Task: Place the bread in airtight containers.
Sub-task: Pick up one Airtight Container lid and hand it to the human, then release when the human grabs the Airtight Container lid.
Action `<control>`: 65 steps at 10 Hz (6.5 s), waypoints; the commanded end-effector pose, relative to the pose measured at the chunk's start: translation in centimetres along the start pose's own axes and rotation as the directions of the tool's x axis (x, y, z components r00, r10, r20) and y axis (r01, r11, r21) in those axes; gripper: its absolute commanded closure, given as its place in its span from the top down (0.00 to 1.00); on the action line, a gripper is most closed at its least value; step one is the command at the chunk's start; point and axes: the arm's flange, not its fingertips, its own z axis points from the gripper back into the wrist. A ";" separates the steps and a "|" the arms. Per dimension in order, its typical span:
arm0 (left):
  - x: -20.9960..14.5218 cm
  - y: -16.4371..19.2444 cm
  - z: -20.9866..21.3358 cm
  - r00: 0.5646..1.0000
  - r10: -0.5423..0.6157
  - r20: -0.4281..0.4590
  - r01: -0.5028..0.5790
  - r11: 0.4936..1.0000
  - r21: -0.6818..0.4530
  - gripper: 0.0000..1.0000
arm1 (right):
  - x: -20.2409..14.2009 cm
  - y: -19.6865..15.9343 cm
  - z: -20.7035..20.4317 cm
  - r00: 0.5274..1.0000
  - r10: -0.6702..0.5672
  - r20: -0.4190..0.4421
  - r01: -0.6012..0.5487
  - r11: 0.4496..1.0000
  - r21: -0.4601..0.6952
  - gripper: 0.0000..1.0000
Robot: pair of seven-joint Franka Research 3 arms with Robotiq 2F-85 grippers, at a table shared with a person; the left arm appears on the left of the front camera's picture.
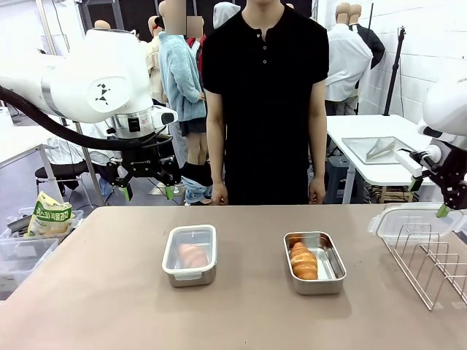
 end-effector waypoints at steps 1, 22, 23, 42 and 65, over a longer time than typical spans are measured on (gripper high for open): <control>0.0 0.2 0.1 1.000 0.002 0.001 -0.002 1.000 -0.004 1.00 | -0.1 -0.5 -1.4 1.000 -0.015 0.012 0.015 1.000 -0.010 1.00; 0.0 0.2 0.1 1.000 0.002 0.001 -0.002 1.000 -0.004 1.00 | -1.3 -2.9 -4.8 0.995 -0.034 0.096 0.030 0.999 0.038 0.00; 0.0 0.2 0.1 1.000 0.002 0.001 -0.002 1.000 -0.004 1.00 | -1.2 -2.9 -4.5 0.994 -0.045 0.099 0.042 0.999 0.035 0.00; 0.0 0.2 0.1 1.000 0.002 0.001 -0.002 1.000 -0.004 1.00 | 14.2 -9.9 19.6 0.841 0.541 -0.002 -0.519 0.806 -0.285 0.00; 0.0 0.2 0.1 1.000 0.002 0.001 -0.002 1.000 -0.004 1.00 | 18.8 -14.6 18.0 0.728 0.686 0.005 -0.611 0.651 -0.450 0.00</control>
